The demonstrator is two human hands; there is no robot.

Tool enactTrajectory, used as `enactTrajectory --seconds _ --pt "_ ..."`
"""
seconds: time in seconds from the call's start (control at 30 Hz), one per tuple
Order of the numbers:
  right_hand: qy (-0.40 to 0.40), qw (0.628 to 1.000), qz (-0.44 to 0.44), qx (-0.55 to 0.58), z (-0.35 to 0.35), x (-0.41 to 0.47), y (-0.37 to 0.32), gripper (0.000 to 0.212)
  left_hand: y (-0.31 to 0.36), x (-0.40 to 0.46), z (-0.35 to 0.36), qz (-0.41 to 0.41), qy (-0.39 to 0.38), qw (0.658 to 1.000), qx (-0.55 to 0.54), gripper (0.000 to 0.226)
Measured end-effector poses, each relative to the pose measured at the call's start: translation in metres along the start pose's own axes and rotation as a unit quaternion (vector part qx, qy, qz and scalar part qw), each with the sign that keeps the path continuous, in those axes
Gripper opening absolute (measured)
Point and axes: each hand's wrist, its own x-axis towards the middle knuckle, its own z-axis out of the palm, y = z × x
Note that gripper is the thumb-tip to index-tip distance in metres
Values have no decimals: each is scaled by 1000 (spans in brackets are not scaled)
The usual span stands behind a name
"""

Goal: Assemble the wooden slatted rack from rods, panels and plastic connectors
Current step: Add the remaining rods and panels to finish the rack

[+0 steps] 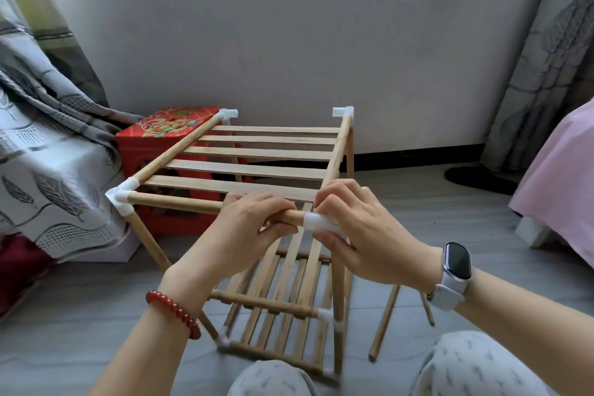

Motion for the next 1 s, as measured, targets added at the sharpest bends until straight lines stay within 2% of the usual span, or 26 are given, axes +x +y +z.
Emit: enactTrajectory --seconds 0.17,0.23,0.27,0.3,0.33,0.4,0.43,0.47,0.5,0.57,0.6,0.67,0.8,1.0 --pt "-37 999 29 -1 4 5 -8 41 2 -2 1 20 -22 1000 4 24" --pt "-54 991 45 113 4 5 -6 48 0 -5 -1 19 -29 999 -11 26" --pt "-64 975 69 203 4 6 -3 49 0 -5 -2 16 -34 999 -15 30" --pt "-50 952 90 288 3 8 1 46 2 -6 -2 11 -35 999 -14 37" --pt "5 929 109 353 3 10 5 38 5 -6 -3 6 -34 999 -11 44" --pt "154 873 202 416 6 13 19 21 15 -4 -3 -13 -24 1000 6 54" --pt "187 832 288 436 6 14 26 16 23 -1 0 -24 -16 999 22 59" --pt "158 778 382 473 7 17 31 16 31 1 3 -36 -8 999 40 65" --pt "89 718 452 522 8 20 34 23 41 5 8 -50 1 997 61 70" --pt "-42 613 489 619 8 26 33 37 59 13 20 -83 27 990 107 73" --pt "-66 585 479 651 7 30 32 37 66 17 24 -104 35 986 128 75" --pt "-66 580 466 664 4 38 30 32 69 23 30 -141 35 978 147 73" --pt "-67 632 479 605 3 49 25 14 63 20 32 -140 58 981 118 57" --pt "-53 669 486 560 2 58 24 24 62 14 31 -115 78 985 103 57"
